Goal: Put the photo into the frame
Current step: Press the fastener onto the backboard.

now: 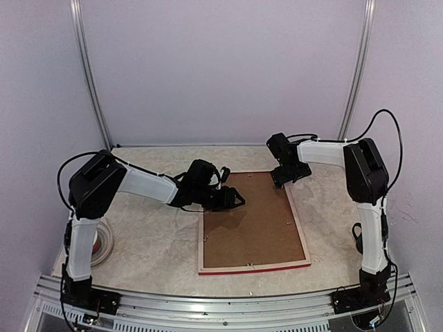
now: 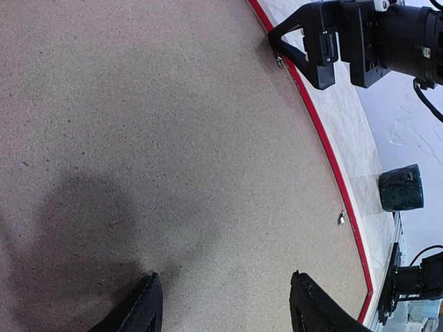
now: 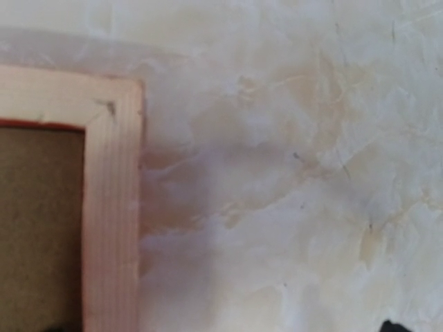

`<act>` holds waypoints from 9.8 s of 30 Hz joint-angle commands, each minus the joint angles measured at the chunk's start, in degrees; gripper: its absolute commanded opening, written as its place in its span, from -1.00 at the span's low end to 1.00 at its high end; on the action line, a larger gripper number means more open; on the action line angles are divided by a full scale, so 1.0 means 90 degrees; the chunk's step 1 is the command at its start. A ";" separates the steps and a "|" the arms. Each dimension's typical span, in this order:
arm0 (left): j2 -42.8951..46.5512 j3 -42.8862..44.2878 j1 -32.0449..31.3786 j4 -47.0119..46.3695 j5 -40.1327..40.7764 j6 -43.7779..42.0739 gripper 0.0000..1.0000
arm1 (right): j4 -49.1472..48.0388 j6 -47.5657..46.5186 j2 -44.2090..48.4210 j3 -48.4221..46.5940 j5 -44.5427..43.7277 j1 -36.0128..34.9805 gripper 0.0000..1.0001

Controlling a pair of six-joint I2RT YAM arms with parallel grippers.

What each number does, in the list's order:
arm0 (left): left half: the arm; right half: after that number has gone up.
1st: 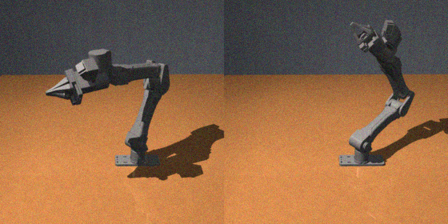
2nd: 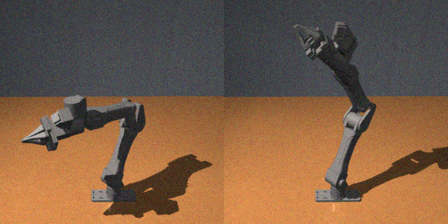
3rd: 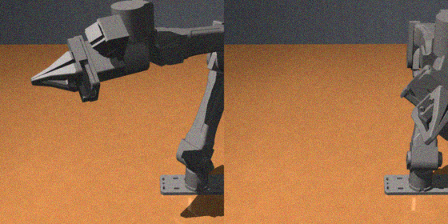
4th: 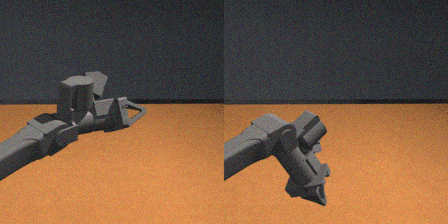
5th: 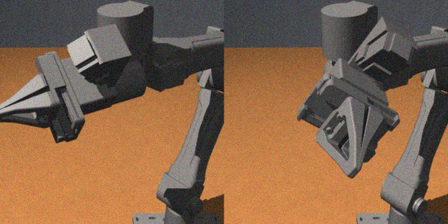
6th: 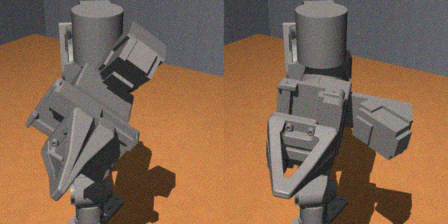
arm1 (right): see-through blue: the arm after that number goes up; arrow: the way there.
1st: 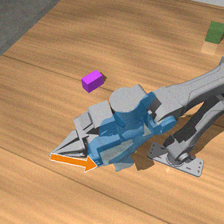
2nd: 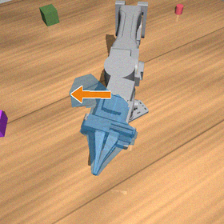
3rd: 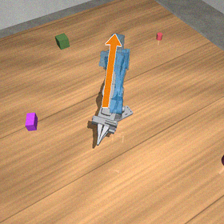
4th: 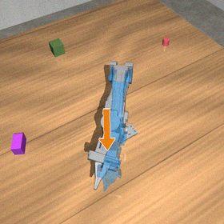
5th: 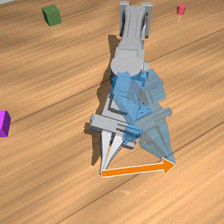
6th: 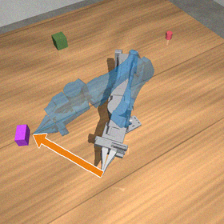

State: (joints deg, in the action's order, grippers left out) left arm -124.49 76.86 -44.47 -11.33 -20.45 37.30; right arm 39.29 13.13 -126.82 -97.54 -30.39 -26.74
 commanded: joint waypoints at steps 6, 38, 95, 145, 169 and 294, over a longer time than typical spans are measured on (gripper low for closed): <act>-0.0328 -0.0079 -0.0108 0.0306 -0.0088 0.0140 0.25 | 0.1709 -0.0193 -0.0550 0.0409 -0.0124 -0.0212 0.99; -0.0309 -0.0258 -0.0109 0.0062 -0.0023 0.0392 0.25 | 0.1530 0.0220 -0.0505 -0.1235 -0.1281 -0.0457 0.98; 0.0095 0.0160 -0.0697 0.0021 0.0114 0.0455 0.12 | 0.2275 0.2473 0.3226 0.3040 0.0217 -0.2283 0.98; -0.0580 0.0442 -0.0997 -0.0086 -0.0339 0.0607 0.11 | 0.1165 0.2265 0.2154 0.3415 -0.0318 -0.1600 0.98; -0.0611 0.0478 -0.0991 -0.0108 -0.0364 0.0631 0.11 | 0.0996 0.1913 0.2537 0.3130 -0.0252 -0.1491 0.98; 0.1170 0.0077 -0.0061 0.0183 0.0668 -0.0033 0.79 | -0.0570 0.1382 0.3049 0.2200 0.2239 -0.0712 0.99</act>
State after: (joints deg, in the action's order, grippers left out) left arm -115.98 78.46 -45.39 -10.85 -16.12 38.76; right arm 37.41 27.68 -98.48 -73.34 -13.80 -33.89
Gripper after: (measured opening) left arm 0.859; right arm 0.992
